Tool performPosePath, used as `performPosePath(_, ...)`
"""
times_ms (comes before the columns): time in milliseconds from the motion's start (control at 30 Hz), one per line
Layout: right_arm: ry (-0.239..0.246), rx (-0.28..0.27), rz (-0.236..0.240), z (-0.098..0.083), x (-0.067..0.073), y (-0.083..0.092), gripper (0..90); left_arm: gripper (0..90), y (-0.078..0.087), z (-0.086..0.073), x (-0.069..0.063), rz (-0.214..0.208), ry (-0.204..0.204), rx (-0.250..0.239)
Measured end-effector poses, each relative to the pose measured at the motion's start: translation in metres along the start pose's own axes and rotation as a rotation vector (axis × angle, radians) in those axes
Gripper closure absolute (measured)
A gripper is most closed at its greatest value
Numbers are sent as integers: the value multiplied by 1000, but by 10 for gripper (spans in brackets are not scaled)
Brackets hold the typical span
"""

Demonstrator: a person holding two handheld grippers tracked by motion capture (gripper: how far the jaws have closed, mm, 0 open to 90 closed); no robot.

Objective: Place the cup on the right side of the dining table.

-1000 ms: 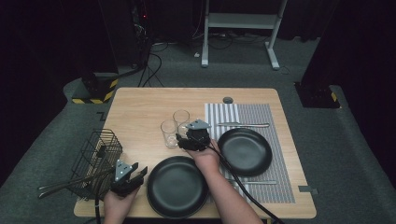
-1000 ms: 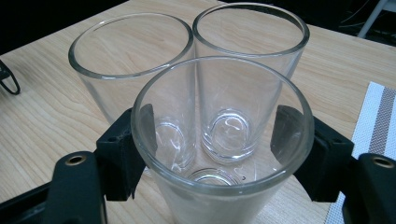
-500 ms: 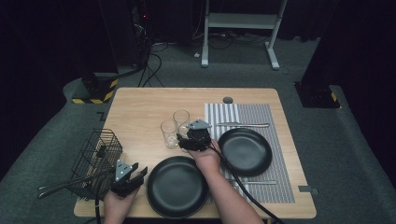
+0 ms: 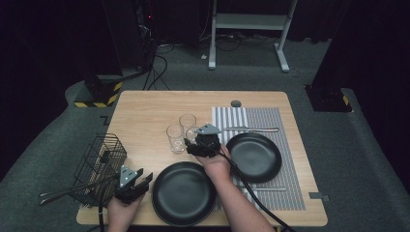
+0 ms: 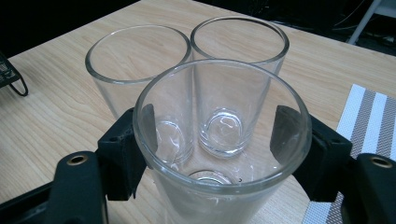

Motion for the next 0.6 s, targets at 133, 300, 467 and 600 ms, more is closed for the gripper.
performPosePath(133,8,-6,-2,2,-1,5,284,544,0,0,0,-1,-2,2)
performPosePath(300,0,-16,-1,4,0,11,284,542,0,0,0,0,-4,1)
performPosePath(467,8,-24,1,7,0,15,284,544,0,0,0,3,-7,1)
performPosePath(600,2,-30,2,10,0,19,284,545,0,0,0,2,-5,2)
Point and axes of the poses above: each handheld gripper's, and its own axes: y roughly backward along the jaws, z roughly out of its top, x roughly to its left, the point moved 7 cm from there along -y, roughly forward along the jaws, and after that the axes turned 1 degree about -x, right-handed, at the moved point
